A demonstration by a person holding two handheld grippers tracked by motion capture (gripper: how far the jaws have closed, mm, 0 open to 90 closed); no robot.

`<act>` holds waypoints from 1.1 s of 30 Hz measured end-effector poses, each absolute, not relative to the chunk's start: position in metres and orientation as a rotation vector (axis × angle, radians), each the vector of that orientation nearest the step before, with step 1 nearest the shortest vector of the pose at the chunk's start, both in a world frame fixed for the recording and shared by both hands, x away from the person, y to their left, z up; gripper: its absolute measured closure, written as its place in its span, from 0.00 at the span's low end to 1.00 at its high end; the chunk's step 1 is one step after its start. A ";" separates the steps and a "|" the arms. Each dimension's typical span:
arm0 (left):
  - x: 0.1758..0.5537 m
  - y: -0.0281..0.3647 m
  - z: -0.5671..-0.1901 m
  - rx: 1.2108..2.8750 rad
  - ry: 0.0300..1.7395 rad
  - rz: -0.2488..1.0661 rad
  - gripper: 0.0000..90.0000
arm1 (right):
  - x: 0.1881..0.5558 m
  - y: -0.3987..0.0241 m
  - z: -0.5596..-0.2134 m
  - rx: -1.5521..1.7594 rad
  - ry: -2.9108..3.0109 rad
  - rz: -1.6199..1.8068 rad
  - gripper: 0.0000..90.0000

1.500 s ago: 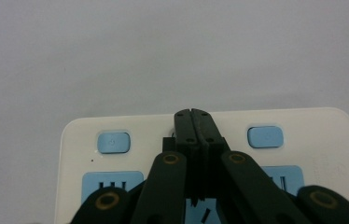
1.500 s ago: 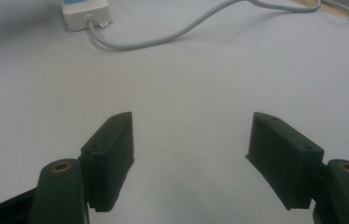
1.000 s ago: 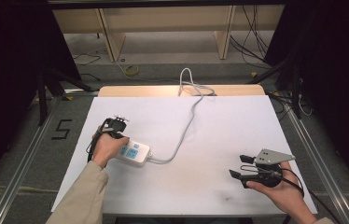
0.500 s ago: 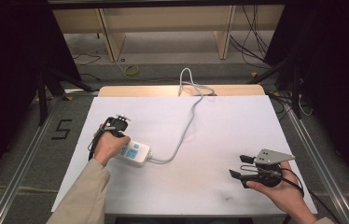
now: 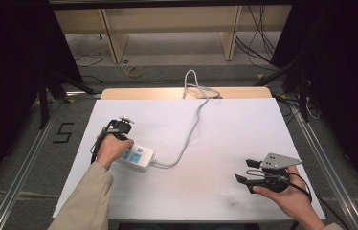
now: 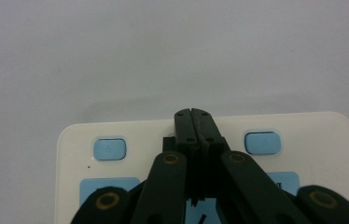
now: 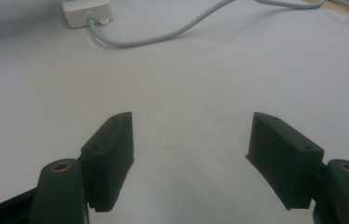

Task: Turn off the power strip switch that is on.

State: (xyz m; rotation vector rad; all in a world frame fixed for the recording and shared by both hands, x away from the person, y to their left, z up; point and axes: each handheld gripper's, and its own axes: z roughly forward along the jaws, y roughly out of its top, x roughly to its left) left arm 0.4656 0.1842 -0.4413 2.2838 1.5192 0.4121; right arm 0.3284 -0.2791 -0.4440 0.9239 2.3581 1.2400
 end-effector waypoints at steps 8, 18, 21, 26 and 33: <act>0.468 0.182 -0.440 2.303 1.531 0.410 1.00 | 0.328 -0.279 -0.444 0.925 2.358 1.240 0.35; 0.469 0.179 -0.440 2.334 1.528 0.422 1.00 | 0.329 -0.279 -0.444 0.926 2.359 1.238 0.35; 0.470 0.178 -0.440 2.339 1.533 0.415 1.00 | 0.328 -0.279 -0.444 0.929 2.359 1.238 0.35; 0.472 0.179 -0.439 2.343 1.543 0.393 1.00 | 0.329 -0.279 -0.444 0.927 2.360 1.237 0.35; 0.474 0.179 -0.439 2.348 1.552 0.382 1.00 | 0.328 -0.279 -0.444 0.928 2.360 1.234 0.35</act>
